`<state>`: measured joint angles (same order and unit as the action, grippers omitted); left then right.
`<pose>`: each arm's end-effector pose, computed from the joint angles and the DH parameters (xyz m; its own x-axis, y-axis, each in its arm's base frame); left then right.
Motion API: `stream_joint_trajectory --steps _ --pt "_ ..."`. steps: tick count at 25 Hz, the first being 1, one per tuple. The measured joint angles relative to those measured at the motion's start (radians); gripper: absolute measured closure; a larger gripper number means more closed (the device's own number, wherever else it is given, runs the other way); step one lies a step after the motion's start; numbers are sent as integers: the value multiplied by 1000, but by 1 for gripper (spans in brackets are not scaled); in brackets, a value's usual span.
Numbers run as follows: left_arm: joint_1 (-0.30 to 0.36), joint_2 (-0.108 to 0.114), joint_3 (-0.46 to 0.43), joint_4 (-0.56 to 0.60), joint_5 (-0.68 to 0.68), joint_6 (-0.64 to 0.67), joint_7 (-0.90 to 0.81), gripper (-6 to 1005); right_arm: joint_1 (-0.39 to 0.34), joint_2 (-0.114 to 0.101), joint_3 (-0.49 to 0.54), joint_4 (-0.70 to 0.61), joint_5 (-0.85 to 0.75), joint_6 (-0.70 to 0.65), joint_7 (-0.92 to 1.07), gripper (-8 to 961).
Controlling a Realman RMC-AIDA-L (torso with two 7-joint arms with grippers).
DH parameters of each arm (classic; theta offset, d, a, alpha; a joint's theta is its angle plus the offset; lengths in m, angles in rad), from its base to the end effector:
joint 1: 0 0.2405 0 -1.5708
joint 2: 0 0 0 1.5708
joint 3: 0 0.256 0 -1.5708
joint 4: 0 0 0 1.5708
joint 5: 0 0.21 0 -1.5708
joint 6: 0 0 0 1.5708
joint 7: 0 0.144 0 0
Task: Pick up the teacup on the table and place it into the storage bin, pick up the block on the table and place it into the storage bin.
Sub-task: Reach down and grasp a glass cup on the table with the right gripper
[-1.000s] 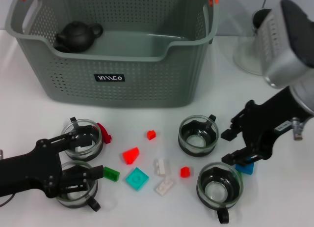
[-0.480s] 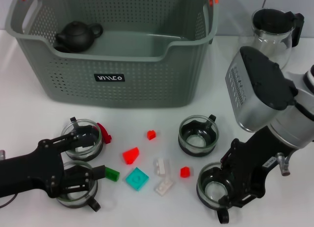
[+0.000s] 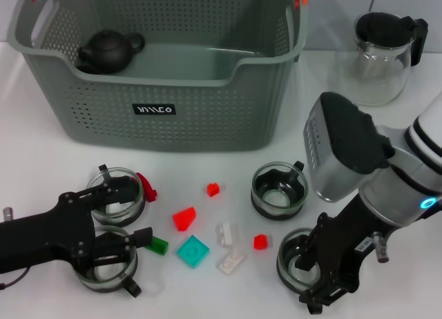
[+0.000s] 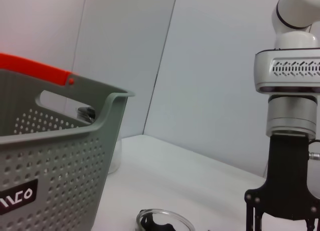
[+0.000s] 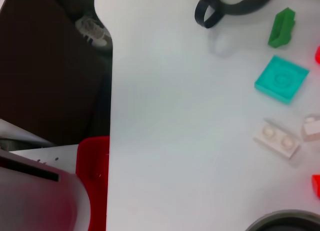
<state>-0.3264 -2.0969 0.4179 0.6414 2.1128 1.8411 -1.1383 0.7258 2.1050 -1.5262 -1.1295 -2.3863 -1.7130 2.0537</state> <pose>-0.3134 0.2402 0.0155 0.7253 0.2972 0.6210 0.4701 -0.8728 -0.1314 0.1552 0.3133 -0.0580 0.9049 -0.1123 0.4106 -0.1838 -0.9731 0.1389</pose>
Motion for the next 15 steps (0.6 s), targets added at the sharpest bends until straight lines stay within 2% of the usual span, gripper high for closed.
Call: stream_joint_trajectory --steps 7,15 --pt "0 0 0 0 1 -6 0 160 8 1 -61 23 -4 58 31 408" --pt "4 0 -1 0 1 -16 0 160 11 -5 -62 14 -32 81 84 408"
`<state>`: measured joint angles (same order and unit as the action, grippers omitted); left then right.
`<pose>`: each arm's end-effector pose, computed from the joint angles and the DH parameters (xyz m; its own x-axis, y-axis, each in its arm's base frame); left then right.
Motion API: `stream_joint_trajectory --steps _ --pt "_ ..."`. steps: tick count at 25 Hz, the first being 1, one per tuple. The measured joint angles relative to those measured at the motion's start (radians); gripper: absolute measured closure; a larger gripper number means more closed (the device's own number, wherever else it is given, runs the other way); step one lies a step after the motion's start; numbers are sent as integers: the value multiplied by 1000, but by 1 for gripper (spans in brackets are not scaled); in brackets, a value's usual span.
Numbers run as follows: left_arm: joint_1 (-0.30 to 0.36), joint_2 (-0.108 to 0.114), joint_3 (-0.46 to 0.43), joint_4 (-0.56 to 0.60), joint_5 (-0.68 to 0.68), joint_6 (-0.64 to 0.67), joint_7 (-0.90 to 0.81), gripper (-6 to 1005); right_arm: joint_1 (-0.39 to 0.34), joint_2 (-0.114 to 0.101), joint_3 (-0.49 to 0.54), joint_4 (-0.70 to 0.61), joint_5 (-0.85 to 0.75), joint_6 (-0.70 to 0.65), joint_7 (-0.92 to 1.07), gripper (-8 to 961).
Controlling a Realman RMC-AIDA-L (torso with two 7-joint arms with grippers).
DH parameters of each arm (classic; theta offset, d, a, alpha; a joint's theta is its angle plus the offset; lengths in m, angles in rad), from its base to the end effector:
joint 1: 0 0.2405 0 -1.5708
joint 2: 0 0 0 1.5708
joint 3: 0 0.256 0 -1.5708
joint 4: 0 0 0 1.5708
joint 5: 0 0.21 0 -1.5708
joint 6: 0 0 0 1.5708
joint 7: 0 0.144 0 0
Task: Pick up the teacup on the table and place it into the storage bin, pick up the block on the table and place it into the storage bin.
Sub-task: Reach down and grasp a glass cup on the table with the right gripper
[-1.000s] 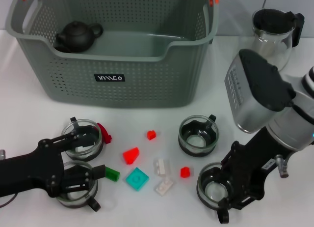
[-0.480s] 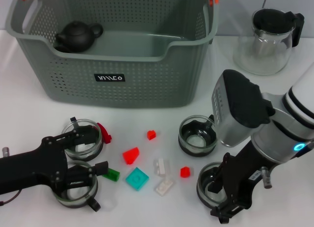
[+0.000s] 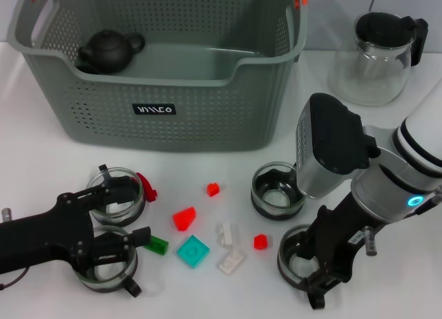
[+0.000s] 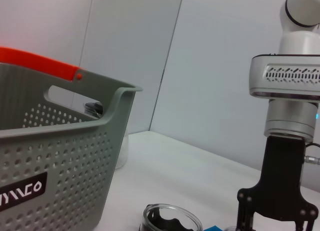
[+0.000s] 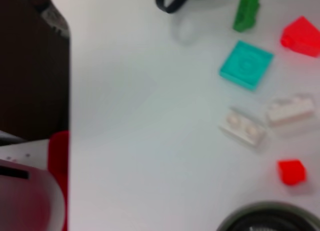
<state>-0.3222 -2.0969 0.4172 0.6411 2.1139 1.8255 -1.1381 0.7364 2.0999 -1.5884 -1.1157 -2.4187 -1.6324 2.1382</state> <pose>-0.3161 0.2403 0.0151 0.7273 0.3033 0.6156 0.4811 -0.8651 -0.1421 0.1574 0.3203 -0.0663 0.8780 -0.1550 0.4529 -0.2017 -0.9778 0.0562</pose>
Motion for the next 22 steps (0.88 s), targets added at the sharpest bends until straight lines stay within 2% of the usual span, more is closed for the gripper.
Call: stream_joint_trajectory --steps 11,22 --pt "-3 0 0 -8 0 0 1 160 -7 0 9 -20 -44 9 25 407" --pt "-2 0 0 -9 0 -3 6 160 -2 9 -57 -17 -32 25 15 407"
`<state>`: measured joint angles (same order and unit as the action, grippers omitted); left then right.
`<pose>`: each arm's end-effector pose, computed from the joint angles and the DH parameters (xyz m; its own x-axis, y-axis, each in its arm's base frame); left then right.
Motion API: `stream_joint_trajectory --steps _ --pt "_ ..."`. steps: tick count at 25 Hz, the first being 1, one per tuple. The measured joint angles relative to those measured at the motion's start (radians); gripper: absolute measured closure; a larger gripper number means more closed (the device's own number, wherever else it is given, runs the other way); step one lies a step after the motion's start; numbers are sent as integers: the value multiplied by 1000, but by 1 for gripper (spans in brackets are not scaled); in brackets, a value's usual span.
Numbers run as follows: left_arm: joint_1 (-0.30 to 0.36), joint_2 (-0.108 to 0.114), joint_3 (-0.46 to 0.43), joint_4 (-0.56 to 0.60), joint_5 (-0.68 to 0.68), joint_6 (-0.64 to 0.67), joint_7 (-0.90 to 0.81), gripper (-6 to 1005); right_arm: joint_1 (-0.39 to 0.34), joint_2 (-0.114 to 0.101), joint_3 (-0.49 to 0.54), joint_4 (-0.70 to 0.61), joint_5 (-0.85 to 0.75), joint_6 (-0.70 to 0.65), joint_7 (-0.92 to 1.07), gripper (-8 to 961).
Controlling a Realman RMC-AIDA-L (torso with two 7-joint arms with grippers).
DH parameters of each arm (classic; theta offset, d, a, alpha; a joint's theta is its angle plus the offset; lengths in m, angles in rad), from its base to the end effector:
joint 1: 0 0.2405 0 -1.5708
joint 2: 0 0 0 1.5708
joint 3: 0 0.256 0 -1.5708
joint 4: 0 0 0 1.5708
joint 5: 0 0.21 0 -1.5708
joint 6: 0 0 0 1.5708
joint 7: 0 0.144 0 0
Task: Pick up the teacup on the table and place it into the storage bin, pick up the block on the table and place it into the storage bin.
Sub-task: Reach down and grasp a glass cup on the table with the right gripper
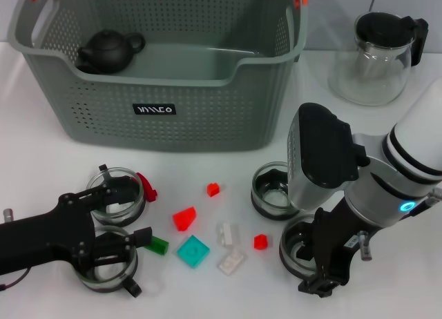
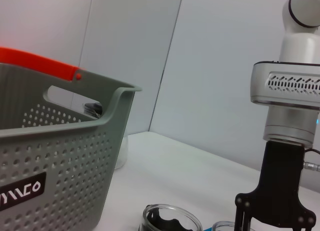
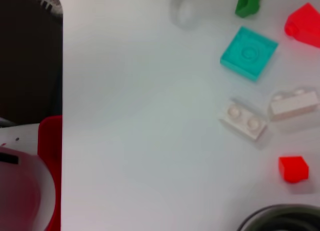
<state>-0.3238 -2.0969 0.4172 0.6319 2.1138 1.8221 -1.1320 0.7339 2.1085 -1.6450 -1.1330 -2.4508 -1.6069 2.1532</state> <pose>-0.3159 0.2403 0.0135 0.7259 0.3025 0.6177 0.4806 -0.8655 -0.1409 0.1561 0.3176 -0.0739 0.8653 -0.1168 0.4874 -0.1590 -0.9862 0.0459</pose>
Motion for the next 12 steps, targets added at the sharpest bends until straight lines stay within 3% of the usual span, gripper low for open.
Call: stream_joint_trajectory --steps 5,12 --pt "1 0 0 -3 0 -1 6 161 -8 1 -27 1 12 2 0 406" --pt "1 0 0 -4 0 -2 6 161 -8 -3 -35 4 31 0 0 616"
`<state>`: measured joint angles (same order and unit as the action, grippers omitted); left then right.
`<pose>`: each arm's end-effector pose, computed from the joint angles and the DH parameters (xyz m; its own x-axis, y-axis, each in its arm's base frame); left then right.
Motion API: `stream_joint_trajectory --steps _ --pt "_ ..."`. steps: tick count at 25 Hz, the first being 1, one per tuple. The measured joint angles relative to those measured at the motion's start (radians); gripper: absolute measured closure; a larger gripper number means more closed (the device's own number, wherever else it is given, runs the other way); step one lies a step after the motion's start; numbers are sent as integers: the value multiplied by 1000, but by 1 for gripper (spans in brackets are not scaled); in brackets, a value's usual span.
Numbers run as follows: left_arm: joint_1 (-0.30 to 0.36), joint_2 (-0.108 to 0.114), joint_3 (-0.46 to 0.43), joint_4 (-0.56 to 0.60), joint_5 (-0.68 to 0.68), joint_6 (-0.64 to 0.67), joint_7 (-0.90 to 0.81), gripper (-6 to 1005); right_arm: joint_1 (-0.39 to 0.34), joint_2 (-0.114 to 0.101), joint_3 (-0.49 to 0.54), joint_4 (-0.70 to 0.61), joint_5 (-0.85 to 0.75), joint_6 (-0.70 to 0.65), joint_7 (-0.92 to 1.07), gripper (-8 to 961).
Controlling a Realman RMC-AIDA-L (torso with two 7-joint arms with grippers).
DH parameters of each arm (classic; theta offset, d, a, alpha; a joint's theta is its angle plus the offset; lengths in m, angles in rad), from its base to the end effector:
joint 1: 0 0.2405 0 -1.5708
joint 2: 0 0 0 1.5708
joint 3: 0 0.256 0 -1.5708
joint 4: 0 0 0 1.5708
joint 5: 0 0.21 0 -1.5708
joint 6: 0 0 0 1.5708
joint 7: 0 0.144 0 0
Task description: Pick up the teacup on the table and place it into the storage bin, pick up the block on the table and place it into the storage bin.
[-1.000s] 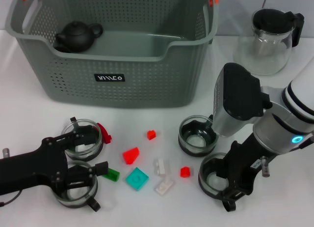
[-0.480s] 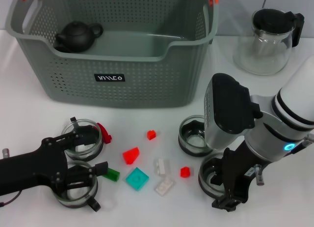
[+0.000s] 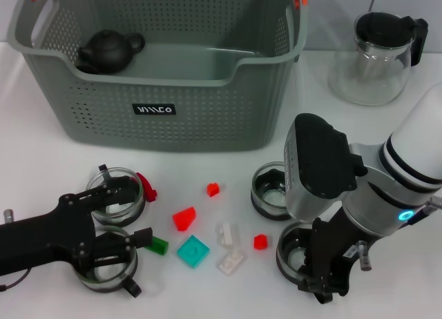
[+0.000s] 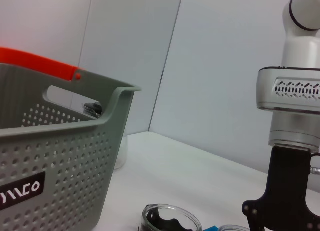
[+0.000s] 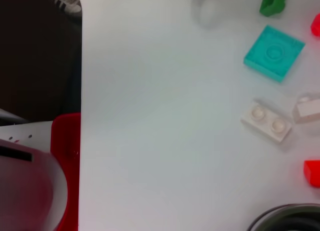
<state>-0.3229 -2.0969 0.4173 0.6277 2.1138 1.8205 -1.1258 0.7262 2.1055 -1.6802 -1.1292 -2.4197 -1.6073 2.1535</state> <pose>-0.3162 0.2398 0.0128 0.7265 0.3004 0.6181 0.4793 -0.8660 -0.1425 0.1572 0.3104 -0.0787 0.8667 -0.1027 0.4881 -0.1611 -0.9838 0.0791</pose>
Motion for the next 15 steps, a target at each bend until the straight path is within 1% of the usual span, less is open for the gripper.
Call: stream_joint_trajectory --steps 6,9,12,15 --pt "2 0 0 0 0 0 0 161 1 -3 5 -9 3 -14 7 763" --pt "2 0 -2 0 0 0 0 161 -3 -5 41 -44 14 -64 4 824" --pt "2 0 -1 0 0 0 0 161 -13 -6 143 -113 59 -144 -21 877" --pt "2 0 -3 0 0 0 1 161 -58 -7 307 -232 164 -197 -64 882"
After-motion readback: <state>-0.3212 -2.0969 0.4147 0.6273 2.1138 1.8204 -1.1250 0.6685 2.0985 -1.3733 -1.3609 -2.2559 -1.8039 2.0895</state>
